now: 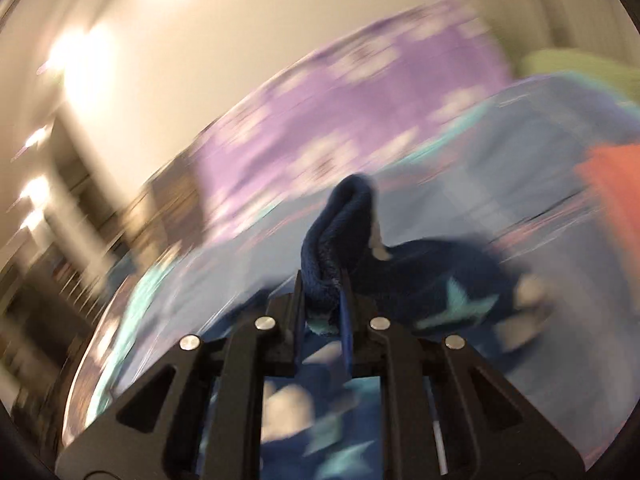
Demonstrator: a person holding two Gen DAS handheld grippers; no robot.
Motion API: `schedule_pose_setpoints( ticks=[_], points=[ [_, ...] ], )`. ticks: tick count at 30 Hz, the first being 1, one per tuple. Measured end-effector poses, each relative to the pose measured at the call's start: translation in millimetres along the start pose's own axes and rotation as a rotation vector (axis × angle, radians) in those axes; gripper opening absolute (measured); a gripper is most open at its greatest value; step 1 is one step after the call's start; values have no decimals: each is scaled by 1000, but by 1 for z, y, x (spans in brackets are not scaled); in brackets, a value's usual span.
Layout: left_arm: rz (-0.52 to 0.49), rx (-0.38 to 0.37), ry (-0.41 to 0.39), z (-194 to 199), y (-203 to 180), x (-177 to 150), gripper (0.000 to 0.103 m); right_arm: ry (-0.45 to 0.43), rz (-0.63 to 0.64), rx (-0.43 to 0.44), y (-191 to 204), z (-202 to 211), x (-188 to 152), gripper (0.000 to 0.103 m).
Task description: Fold small clothes
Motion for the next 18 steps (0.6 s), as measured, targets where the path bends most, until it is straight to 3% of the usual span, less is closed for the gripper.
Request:
schedule_pose_setpoints(
  ticks=[3,5,6,7,8,10,13,16,18],
  points=[
    [21,-25,-2,1,3,1,28,146,81,49,53,-41,-70,15],
    [56,-64,-7,4,7,3,28,205,99,33,62,-57,-100,15],
    [89,-96,-8,7,10,5,30,232,103,23,63,-64,-113,15],
    [128,-138,-9,11,10,6,39,247,109,12,64,-67,-123,15],
    [157,-177,-11,13,9,8,49,235,122,-1,64,-66,-127,15],
    [225,-331,-27,20,-4,16,52,211,135,-4,65,-60,-127,15],
    [252,-482,-41,24,-34,29,63,189,118,7,65,-58,-115,15],
    [272,-573,12,9,-62,39,70,163,138,2,64,-52,-119,15],
    [268,-589,55,-7,-79,44,71,145,163,-8,66,-51,-125,16]
  ],
)
Point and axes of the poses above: each gripper's, at about its wrist camera, not at the fingertips, and z roughly against the way its jaws point, y to its left, x to its top, the point moved 6 cm from there along -z, roughly the way its jaws point, and after that the axes turned 10 degrees about -x, right-handed, at the moved point
